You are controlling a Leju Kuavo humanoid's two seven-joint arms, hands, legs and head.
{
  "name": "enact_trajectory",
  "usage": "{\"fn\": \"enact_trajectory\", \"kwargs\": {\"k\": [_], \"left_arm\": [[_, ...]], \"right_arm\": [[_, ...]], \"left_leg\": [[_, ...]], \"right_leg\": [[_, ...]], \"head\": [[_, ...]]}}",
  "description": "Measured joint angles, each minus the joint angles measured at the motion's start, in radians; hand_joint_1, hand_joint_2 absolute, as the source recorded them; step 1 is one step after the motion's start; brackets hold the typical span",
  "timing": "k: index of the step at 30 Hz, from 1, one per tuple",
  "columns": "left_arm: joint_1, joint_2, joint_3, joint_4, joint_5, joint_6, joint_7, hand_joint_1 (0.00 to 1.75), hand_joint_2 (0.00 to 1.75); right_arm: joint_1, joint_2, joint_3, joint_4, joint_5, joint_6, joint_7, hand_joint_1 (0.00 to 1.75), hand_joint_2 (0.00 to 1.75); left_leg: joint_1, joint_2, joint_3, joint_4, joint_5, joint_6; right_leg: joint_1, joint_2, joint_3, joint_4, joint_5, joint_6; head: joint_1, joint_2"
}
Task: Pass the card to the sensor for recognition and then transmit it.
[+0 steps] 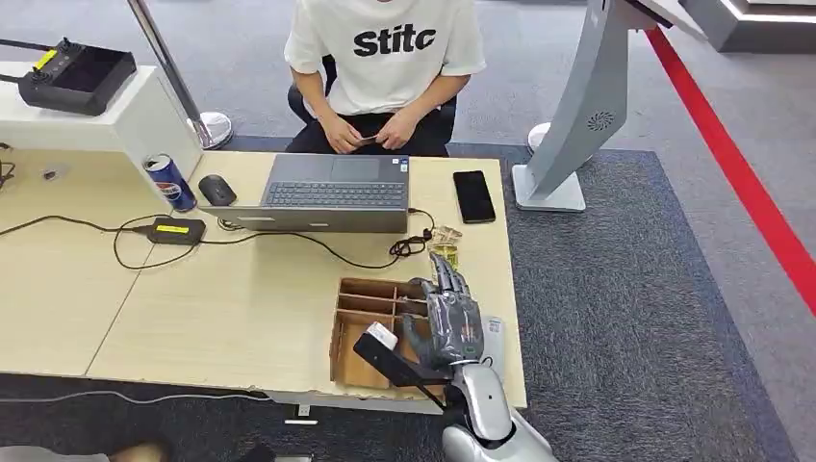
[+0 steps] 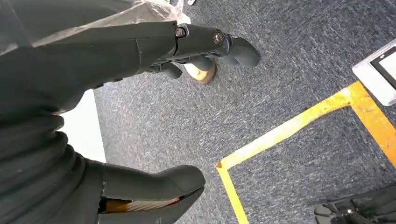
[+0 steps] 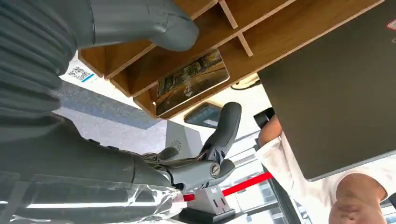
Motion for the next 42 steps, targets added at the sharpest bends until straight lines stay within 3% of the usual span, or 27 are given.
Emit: {"fn": "enact_trajectory", "kwargs": {"k": [21,22,23,24,28,42], "left_arm": [[-0.002,0.0,0.0,0.0,-0.009,-0.003,0.0,0.0,1.75],[-0.002,0.0,0.0,0.0,-0.009,-0.003,0.0,0.0,1.75],[-0.002,0.0,0.0,0.0,-0.01,-0.004,0.0,0.0,1.75],[-0.002,0.0,0.0,0.0,-0.01,-0.004,0.0,0.0,1.75],[-0.003,0.0,0.0,0.0,-0.011,-0.005,0.0,0.0,1.75],[-0.005,0.0,0.0,0.0,-0.013,-0.008,-0.003,0.0,1.75]], "right_arm": [[-0.011,-0.001,0.0,0.068,-0.036,-0.021,-0.016,0.72,1.75],[-0.012,-0.002,0.0,0.073,-0.037,-0.023,-0.016,0.91,1.75],[-0.013,-0.002,0.0,0.079,-0.039,-0.023,-0.017,1.47,1.75],[-0.015,-0.002,0.0,0.088,-0.041,-0.026,-0.018,1.66,1.75],[-0.024,-0.002,-0.001,0.115,-0.053,-0.042,-0.026,1.75,1.75],[-0.039,0.0,-0.001,0.14,-0.07,-0.055,-0.048,1.75,1.75]], "left_leg": [[0.0,0.0,0.0,0.0,0.0,0.0],[0.0,0.0,0.0,0.0,0.0,0.0],[0.0,0.0,0.0,0.0,0.0,0.0],[0.0,0.0,0.0,0.0,0.0,0.0],[0.0,0.0,0.0,0.0,0.0,0.0],[0.0,0.0,0.0,0.0,0.0,0.0]], "right_leg": [[0.0,0.0,0.0,0.0,0.0,0.0],[0.0,0.0,0.0,0.0,0.0,0.0],[0.0,0.0,0.0,0.0,0.0,0.0],[0.0,0.0,0.0,0.0,0.0,0.0],[0.0,0.0,0.0,0.0,0.0,0.0],[0.0,0.0,0.0,0.0,0.0,0.0]], "head": [[0.0,0.0],[0.0,0.0],[0.0,0.0],[0.0,0.0],[0.0,0.0],[0.0,0.0]]}}
